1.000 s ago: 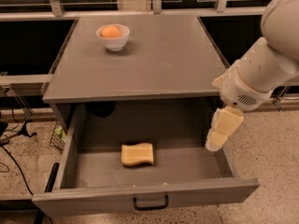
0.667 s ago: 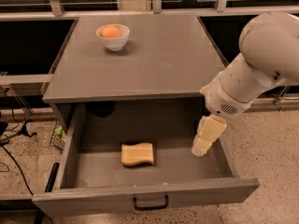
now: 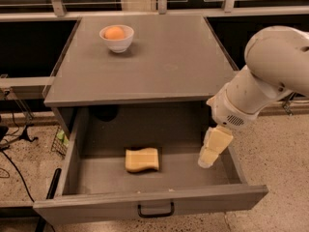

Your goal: Pick sponge from top drawer and place on counter

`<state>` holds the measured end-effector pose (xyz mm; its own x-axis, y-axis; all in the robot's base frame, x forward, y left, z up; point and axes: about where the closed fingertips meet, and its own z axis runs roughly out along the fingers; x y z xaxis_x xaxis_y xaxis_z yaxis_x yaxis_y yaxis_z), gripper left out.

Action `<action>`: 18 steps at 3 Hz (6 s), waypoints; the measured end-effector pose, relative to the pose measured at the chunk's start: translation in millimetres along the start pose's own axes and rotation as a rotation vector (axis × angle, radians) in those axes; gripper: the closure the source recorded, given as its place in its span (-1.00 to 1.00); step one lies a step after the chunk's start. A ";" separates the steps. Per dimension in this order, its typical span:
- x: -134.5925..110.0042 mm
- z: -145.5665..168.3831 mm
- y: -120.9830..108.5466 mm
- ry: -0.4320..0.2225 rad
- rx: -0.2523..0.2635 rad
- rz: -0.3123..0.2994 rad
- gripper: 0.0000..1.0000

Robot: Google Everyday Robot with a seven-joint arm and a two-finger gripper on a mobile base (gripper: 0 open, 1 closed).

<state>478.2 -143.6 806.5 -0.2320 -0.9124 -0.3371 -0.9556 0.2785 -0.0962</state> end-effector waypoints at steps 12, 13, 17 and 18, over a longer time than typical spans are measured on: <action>-110.3 214.0 21.4 -0.400 -0.063 -0.076 -0.58; -111.7 232.0 16.8 -0.407 -0.068 -0.077 -0.62; -113.5 245.6 14.7 -0.409 -0.074 -0.081 0.98; -113.5 245.5 14.7 -0.409 -0.073 -0.081 1.00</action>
Offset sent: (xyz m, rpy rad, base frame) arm 0.0154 0.0442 -0.0664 0.2295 0.0066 0.0089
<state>535.1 37.7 613.4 -0.0782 -0.7322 -0.6766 -0.9817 0.1748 -0.0758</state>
